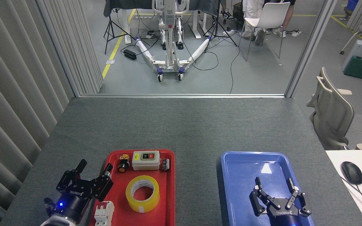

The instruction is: Place and move tape with both arms

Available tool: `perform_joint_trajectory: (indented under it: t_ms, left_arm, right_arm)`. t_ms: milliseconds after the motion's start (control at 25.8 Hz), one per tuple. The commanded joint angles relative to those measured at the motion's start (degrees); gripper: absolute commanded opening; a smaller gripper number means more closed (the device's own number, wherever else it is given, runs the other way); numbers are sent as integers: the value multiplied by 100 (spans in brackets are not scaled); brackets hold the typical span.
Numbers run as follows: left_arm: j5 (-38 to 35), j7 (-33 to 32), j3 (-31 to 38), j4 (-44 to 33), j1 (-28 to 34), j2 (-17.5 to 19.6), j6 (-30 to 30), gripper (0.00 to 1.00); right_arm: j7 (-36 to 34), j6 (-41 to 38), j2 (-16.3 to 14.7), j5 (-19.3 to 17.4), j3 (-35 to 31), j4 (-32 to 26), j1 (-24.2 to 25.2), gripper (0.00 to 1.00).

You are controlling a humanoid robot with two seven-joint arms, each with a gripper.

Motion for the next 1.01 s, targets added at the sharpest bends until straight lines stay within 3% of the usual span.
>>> perform_joint_trajectory:
  t_ms: [0,969]
  left_arm:
    - [-64,11,-4,-35,45,-55,13,100]
    - [-117,-69,5,-105,27,112,31,100]
  right_arm:
    - [-4,16,7,1,-12,-4,9,100]
    - [-30,7,16,27,-21,66,9,100]
